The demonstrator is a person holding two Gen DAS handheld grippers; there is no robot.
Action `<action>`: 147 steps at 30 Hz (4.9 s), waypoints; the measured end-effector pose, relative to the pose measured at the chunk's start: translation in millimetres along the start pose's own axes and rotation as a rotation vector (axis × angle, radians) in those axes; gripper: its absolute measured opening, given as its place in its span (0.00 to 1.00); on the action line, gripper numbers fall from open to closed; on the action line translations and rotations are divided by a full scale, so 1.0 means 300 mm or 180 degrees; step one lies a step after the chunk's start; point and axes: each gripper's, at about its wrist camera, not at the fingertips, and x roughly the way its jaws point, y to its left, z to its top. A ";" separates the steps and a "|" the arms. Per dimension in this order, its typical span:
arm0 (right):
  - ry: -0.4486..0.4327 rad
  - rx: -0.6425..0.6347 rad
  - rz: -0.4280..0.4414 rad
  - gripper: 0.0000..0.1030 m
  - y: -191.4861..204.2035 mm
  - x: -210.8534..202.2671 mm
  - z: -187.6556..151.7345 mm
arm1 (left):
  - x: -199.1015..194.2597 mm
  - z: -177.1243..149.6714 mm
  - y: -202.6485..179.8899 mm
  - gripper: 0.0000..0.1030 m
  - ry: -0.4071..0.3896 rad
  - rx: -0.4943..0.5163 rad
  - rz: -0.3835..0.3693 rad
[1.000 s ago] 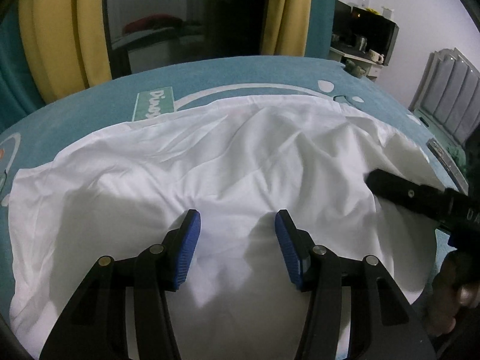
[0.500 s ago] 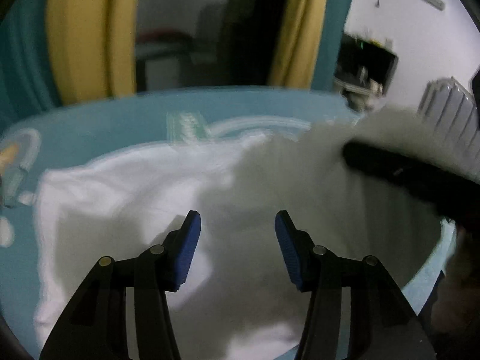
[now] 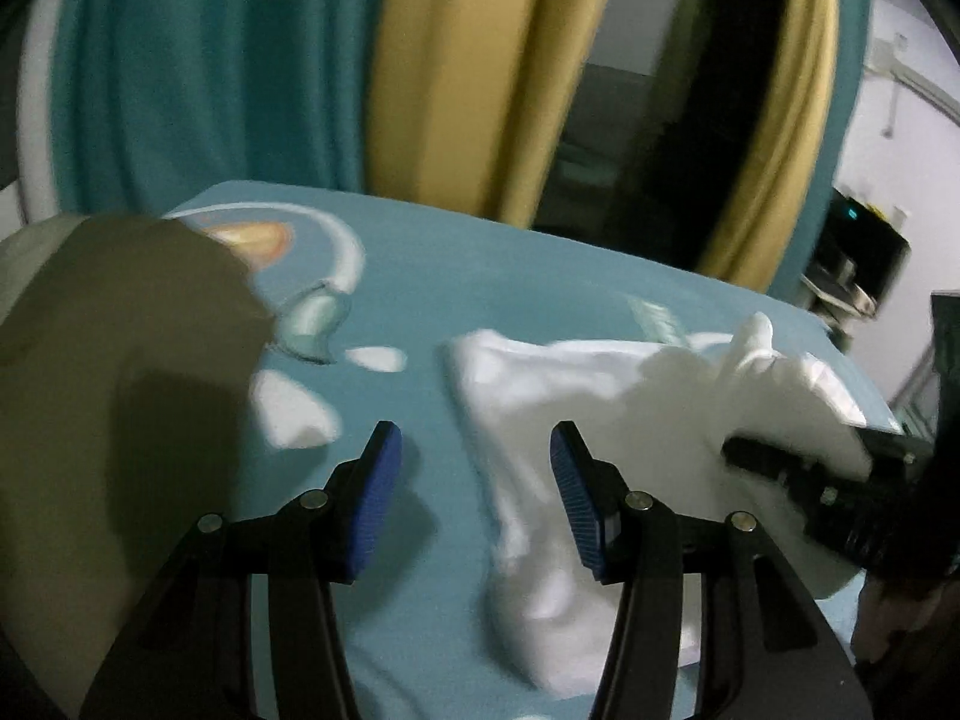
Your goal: Fold large clothes
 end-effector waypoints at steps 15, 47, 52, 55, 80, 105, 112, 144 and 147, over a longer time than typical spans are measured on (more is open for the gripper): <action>0.0157 -0.0652 0.1027 0.72 0.203 -0.051 0.004 | -0.072 0.035 0.149 0.57 0.0025 -0.0171 -0.0057; -0.0027 0.0952 0.0977 0.32 -0.406 0.050 -0.133 | 0.085 0.010 0.042 0.51 0.0591 0.0216 0.0033; -0.0040 0.0729 0.0802 0.26 -0.402 -0.037 -0.135 | 0.030 0.023 -0.028 0.52 0.0489 0.0317 -0.0219; -0.0020 0.0625 0.0629 0.26 -0.417 -0.099 -0.155 | 0.018 0.027 -0.079 0.56 0.0456 0.0379 -0.0354; -0.0022 0.0908 0.0125 0.51 -0.646 -0.244 -0.320 | 0.352 0.119 -0.396 0.57 0.0611 0.1107 0.0434; -0.0199 0.0731 -0.0496 0.77 -0.653 -0.401 -0.299 | 0.107 -0.114 -0.351 0.64 0.1241 0.0726 -0.0901; -0.0295 0.0868 -0.0580 0.78 -0.687 -0.429 -0.295 | 0.182 -0.050 -0.301 0.66 0.1054 0.0313 -0.0547; -0.0418 0.1567 0.0391 0.79 -0.799 -0.322 -0.326 | 0.187 -0.076 -0.514 0.80 0.1144 0.0331 -0.1942; -0.0244 0.1489 0.0480 0.79 -0.778 -0.270 -0.309 | 0.171 -0.058 -0.514 0.81 0.1097 0.0251 -0.2019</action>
